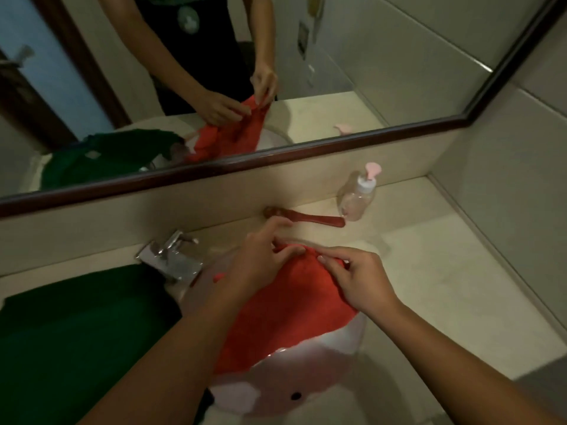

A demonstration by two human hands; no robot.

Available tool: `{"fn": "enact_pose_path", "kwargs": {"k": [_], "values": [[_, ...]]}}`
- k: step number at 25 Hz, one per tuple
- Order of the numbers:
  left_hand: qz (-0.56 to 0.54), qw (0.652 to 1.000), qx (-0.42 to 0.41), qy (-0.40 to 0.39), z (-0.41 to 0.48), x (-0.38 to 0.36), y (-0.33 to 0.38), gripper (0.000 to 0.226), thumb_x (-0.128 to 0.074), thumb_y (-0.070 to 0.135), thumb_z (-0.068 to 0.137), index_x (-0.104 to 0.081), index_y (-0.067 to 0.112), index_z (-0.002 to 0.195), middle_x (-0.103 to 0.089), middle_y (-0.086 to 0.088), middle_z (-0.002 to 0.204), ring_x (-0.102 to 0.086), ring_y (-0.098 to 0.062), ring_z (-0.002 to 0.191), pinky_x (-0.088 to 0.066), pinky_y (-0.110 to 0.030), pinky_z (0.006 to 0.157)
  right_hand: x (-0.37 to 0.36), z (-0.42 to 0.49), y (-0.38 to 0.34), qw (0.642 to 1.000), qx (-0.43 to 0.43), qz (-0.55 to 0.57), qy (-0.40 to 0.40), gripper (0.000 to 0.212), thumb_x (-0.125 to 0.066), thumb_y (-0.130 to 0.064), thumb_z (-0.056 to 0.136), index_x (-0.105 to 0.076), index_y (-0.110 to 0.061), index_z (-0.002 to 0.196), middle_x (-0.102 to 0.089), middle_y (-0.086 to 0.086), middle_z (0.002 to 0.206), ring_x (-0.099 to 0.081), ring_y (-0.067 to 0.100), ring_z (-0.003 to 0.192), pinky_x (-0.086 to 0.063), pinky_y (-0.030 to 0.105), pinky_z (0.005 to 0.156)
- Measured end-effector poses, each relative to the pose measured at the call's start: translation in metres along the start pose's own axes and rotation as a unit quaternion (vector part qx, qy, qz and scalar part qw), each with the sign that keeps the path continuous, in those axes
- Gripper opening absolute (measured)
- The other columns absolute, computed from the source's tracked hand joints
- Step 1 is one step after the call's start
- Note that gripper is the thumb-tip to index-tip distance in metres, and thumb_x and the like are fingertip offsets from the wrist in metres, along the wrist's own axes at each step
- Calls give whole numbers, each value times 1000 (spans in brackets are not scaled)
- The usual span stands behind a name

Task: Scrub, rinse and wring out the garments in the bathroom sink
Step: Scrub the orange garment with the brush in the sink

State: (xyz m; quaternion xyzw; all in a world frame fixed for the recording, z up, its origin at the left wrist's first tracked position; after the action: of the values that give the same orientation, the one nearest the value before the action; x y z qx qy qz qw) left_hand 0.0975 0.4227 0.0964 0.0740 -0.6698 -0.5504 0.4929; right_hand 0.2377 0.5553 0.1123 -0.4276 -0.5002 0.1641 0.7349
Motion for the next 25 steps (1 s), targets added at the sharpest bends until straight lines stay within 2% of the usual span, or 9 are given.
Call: {"fn": "enact_pose_path", "kwargs": {"k": [3,6,8,10,13,18,21,23,25], "values": [[-34,999,23,-3,27,-48,7,32,-85,37,78,-61,39,99,-66,12,66,-62,-5,70,-51,-27,71,28,18,37,1000,-15,-7,-13,25,-73,-12,93,-81,-27,111,-76,-19,110,-68,-6,105,-47,11,93],[-86,995,58,17,60,-85,17,29,-86,28,78,-60,36,87,-67,9,70,-62,-2,69,-46,-23,66,58,45,74,999,-36,-21,-16,23,-72,-20,95,-79,-30,114,-76,-17,109,-68,-3,103,-44,7,90],[-91,992,83,32,86,-98,24,32,-87,31,77,-58,34,91,-68,6,76,-64,-3,73,-49,-25,67,79,65,97,997,-76,-22,3,26,-70,-33,96,-71,-32,121,-75,-14,101,-67,-1,92,-43,3,81],[-76,991,106,19,113,-109,31,44,-86,36,77,-52,31,105,-68,8,85,-63,-2,76,-49,-22,65,99,84,116,994,-111,1,23,36,-66,-40,98,-59,-34,133,-69,-7,79,-65,1,74,-43,6,67],[-80,989,120,-20,148,-125,38,49,-83,37,81,-45,33,112,-64,14,100,-62,5,83,-43,-13,63,111,119,123,996,-86,-3,8,44,-59,-39,103,-49,-39,145,-62,-5,66,-62,5,64,-43,11,60],[-74,990,117,5,181,-130,35,40,-82,39,83,-54,31,109,-69,6,95,-66,-8,87,-52,-28,70,122,161,129,999,-44,-6,21,36,-61,-31,103,-64,-25,138,-71,-11,121,-60,-4,102,-38,-3,82],[-87,993,85,13,192,-133,42,16,-80,30,85,-69,25,96,-72,8,87,-67,-7,85,-50,-23,76,127,172,134,998,-49,9,42,28,-65,-31,100,-73,-24,126,-68,-23,114,-59,-16,91,-39,0,79],[-87,994,63,24,195,-130,47,8,-78,28,87,-74,23,91,-72,9,89,-66,-3,87,-47,-17,77,129,177,135,998,-46,2,46,25,-67,-33,99,-76,-26,121,-63,-32,104,-59,-13,86,-40,2,75],[-84,995,42,31,195,-128,52,6,-77,26,88,-75,22,92,-71,11,90,-65,-1,87,-46,-12,76,129,181,134,998,-42,-6,41,26,-69,-35,97,-76,-26,120,-64,-28,105,-59,-13,85,-40,2,74]]}}
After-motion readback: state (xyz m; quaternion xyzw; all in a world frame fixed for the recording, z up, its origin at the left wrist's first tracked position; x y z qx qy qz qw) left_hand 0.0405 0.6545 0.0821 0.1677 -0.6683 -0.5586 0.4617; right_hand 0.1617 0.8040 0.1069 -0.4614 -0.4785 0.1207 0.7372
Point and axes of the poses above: each hand's wrist, its own z-axis towards the middle knuckle, its own x-axis out of the back of the hand, y = z × x, the point moved 10 cm from there along z, towards the middle knuckle
